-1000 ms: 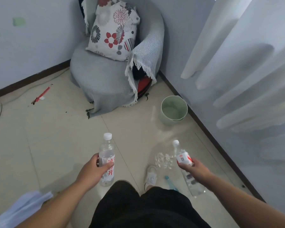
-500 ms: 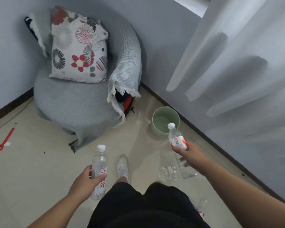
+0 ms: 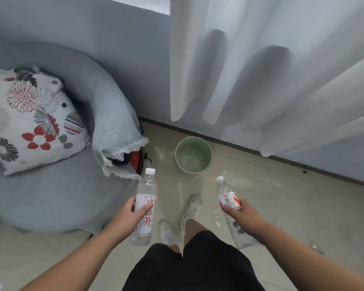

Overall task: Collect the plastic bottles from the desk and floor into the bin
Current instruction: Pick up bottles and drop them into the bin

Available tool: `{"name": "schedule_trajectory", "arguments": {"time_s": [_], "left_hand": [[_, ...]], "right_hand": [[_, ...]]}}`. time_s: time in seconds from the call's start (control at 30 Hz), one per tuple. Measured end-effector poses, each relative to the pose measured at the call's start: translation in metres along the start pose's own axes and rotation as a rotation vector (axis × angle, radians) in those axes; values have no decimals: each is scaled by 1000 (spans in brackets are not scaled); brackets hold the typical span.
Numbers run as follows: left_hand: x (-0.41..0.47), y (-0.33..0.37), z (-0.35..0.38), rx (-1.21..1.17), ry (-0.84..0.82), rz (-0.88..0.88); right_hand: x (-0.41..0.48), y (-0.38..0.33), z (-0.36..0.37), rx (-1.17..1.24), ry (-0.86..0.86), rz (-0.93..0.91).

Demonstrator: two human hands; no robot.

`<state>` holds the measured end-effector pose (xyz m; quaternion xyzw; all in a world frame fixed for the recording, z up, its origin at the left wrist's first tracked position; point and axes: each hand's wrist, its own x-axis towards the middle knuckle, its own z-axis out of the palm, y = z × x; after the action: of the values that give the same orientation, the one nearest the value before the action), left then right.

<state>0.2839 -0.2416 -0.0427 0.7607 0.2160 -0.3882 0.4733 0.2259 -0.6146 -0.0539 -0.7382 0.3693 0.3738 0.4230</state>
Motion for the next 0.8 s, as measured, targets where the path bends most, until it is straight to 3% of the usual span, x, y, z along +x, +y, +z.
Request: {"name": "schedule_trajectory", "arguments": {"time_s": [0.27,0.37,0.53,0.63,0.8], "left_hand": [[81,66,29,-67,-48,-184],[177,61,46,-22,-70,-250],[234,68,71,-34,-112,-320],[326,56,100,-10,-190,-395],[434,46,159,120,-246,-209]], "right_hand": [[71,-42,-3,230,-67,131],[148,-43,23,263,-69,178],[185,-66,35,325,43,154],[263,-65,66,418,93,174],[382,-61,102,442,141,158]]}}
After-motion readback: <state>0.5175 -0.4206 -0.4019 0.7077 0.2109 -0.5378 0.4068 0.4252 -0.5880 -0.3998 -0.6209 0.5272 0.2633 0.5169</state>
